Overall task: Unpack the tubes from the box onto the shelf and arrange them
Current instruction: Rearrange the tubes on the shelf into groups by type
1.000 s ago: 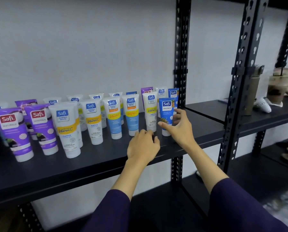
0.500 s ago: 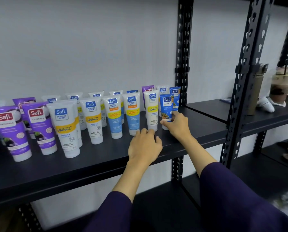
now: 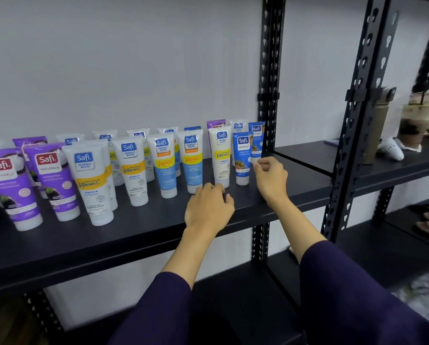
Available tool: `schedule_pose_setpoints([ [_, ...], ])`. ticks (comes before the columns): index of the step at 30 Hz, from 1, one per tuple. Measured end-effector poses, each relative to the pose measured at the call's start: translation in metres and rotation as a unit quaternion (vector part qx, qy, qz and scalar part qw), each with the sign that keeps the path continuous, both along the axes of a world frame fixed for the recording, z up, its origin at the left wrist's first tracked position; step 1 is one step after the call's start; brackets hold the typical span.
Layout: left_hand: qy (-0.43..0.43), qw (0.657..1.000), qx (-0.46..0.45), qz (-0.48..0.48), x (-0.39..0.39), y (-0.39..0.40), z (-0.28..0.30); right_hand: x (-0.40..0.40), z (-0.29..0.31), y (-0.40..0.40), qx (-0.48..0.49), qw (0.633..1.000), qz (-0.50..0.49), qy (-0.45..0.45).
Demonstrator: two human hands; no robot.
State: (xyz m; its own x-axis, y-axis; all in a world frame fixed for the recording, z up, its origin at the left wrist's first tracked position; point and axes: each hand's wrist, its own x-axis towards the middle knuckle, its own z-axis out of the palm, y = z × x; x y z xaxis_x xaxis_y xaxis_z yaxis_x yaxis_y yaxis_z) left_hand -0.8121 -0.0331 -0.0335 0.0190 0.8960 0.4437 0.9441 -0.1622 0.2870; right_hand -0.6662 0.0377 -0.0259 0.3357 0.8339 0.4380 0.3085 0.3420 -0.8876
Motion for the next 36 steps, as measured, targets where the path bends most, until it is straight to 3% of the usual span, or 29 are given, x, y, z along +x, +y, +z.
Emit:
schedule_pose_setpoints([
  [5, -0.047, 0.995, 0.088, -0.028, 0.011, 0.001, 0.012, 0.008, 0.004, 0.004, 0.021, 1.0, -0.008, -0.013],
  [12, -0.088, 0.968, 0.214, -0.098, 0.042, 0.031, 0.105, 0.036, 0.044, 0.033, 0.06, 0.997, 0.006, -0.053],
  [19, -0.045, 0.987, 0.118, -0.095, 0.047, 0.119, 0.153, 0.044, 0.076, 0.094, 0.068, 0.99, 0.022, -0.123],
  [24, -0.004, 0.994, 0.036, -0.107, 0.045, 0.181, 0.158, 0.043, 0.074, 0.137, 0.1, 0.98, -0.014, -0.172],
  [29, 0.078, 0.989, -0.058, -0.113, 0.049, 0.221, 0.151, 0.039, 0.056, 0.164, 0.067, 0.98, -0.012, -0.189],
  [36, 0.12, 0.985, -0.047, -0.112, 0.046, 0.233, 0.156, 0.036, 0.029, 0.172, 0.058, 0.983, 0.057, -0.167],
])
